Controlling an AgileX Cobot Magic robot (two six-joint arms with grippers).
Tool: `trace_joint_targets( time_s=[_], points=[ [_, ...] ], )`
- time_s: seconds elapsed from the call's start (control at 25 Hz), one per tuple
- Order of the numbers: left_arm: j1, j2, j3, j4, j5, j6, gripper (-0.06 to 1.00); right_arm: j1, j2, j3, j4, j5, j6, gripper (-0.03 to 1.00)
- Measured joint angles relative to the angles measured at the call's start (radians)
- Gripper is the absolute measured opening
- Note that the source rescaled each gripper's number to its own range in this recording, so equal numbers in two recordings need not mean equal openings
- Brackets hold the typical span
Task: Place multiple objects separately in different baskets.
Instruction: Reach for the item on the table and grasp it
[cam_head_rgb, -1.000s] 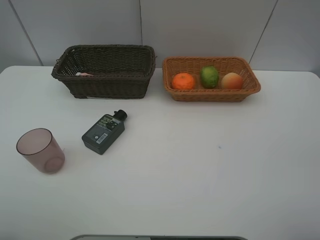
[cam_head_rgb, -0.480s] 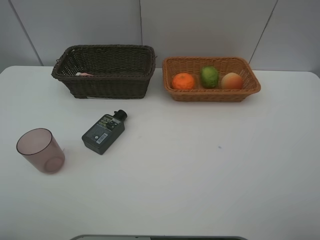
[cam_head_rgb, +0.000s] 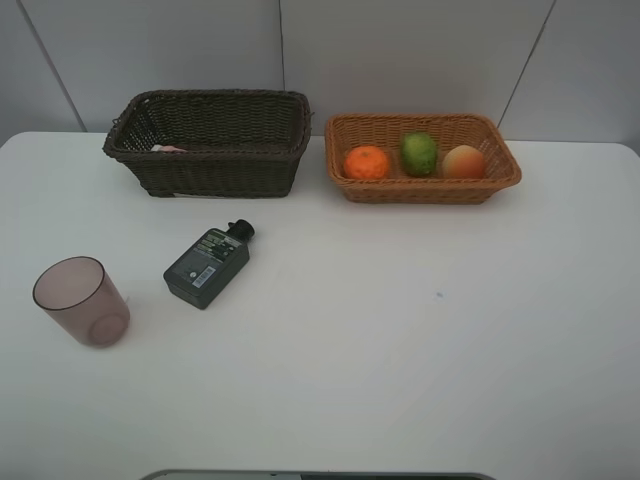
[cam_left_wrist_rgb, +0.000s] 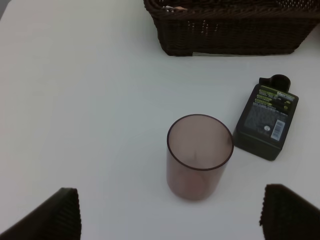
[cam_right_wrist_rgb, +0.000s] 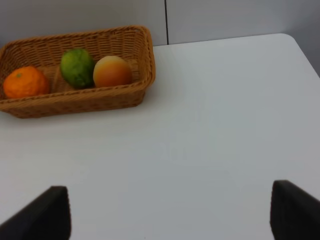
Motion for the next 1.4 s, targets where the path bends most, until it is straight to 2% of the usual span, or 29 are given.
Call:
trace_joint_targets(
  time_s=[1.4],
  points=[
    [0.0,0.0,0.0,0.0,0.0,0.0,0.93,0.0,-0.006,0.005,0.0,-0.001,-0.003,0.77]
  ],
)
